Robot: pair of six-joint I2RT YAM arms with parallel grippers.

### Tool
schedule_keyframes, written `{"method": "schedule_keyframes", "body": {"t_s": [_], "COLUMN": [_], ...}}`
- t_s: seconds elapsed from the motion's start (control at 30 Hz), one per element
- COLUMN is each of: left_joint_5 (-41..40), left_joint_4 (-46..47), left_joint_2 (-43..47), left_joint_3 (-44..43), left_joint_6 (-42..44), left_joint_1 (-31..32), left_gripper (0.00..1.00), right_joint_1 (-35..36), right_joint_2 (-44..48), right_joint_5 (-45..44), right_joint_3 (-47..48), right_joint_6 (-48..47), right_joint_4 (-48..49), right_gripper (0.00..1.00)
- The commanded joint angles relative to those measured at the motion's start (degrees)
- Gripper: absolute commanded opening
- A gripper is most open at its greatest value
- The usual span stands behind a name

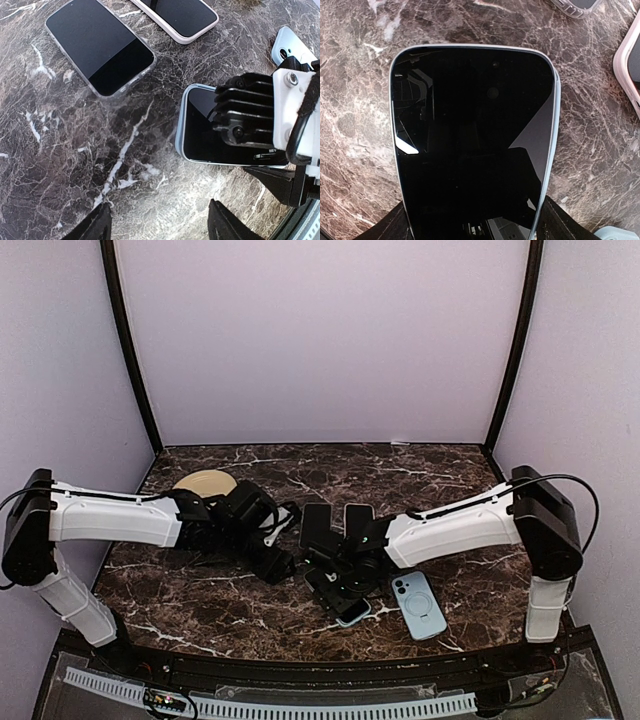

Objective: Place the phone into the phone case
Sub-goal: Adjust the phone with the phone case at the center of the board.

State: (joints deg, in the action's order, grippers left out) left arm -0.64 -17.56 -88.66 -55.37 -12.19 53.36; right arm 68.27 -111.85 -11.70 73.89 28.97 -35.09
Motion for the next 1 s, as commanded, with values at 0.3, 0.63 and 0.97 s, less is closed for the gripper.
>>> {"method": "schedule_keyframes", "body": {"t_s": [0.3, 0.63, 0.97], "left_joint_5": [4.8, 10.5, 17.4], "left_joint_4": [14.0, 36.1, 65.7], "left_joint_2": [3.1, 4.6, -6.2], "left_joint_3": [7.8, 17.2, 26.8], "left_joint_6": [-7.3, -20.2, -41.6], "left_joint_1": [0.2, -0.2, -0.2], "left_gripper": [0.68, 0.86, 0.93], "right_joint_1": [1.3, 2.3, 2.4], "right_joint_2": [4.1, 10.3, 11.1], "right_joint_5": [-4.0, -5.8, -5.7], "right_joint_3": [-6.5, -15.0, -18.2], "right_joint_6": [1.8, 3.7, 5.2], "right_joint_4": [9.1, 22.7, 28.5], "right_gripper": [0.42, 0.35, 0.33]}}
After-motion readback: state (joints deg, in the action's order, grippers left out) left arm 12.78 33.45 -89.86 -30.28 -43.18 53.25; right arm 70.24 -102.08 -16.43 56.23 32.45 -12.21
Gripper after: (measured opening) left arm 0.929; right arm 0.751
